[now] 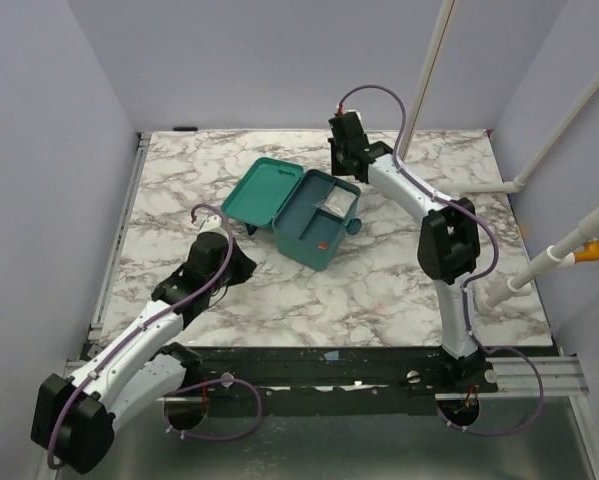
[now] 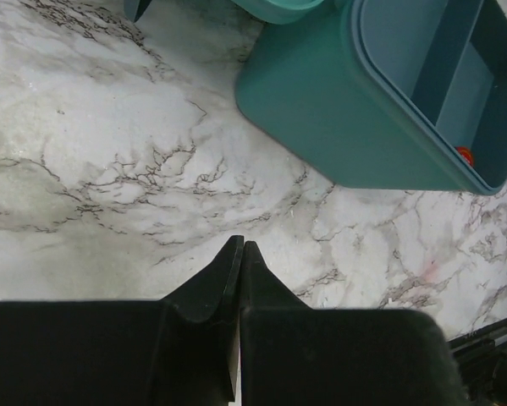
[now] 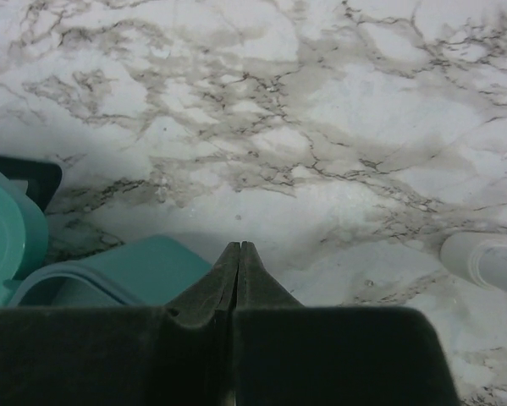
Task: Organize the medicine kit
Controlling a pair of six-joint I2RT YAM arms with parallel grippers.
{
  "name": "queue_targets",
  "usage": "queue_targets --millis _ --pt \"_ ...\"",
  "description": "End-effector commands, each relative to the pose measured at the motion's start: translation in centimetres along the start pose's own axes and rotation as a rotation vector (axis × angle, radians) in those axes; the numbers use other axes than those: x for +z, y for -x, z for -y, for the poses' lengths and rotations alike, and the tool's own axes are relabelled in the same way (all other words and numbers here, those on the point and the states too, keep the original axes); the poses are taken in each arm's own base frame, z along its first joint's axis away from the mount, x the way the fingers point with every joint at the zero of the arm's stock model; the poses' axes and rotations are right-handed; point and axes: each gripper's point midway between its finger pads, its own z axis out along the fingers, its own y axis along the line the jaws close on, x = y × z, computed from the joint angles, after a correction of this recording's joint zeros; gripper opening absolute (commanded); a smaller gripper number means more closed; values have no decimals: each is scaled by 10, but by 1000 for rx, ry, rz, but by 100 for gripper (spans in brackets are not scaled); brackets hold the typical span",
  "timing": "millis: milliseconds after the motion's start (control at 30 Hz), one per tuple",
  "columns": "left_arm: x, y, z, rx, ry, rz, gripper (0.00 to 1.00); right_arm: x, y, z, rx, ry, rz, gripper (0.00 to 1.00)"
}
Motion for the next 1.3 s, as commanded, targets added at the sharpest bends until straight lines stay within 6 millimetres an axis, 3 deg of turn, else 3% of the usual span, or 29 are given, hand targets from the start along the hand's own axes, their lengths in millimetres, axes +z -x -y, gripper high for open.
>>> queue_targets --millis 0,400,667,1033,1267 --pt "14 12 26 -21 -99 -21 0 -7 -25 -16 -73 132 -75 1" --pt "35 11 16 -37 -46 -67 0 -53 -50 -39 -60 362 -111 1" --pt "35 15 -5 -75 15 -25 0 -88 -78 -57 -40 505 -125 1" --pt "31 18 -17 -58 57 -5 0 -128 -121 -83 -53 648 -149 1" --pt "22 22 -28 -36 96 31 0 -165 -140 -95 -66 729 -134 1"
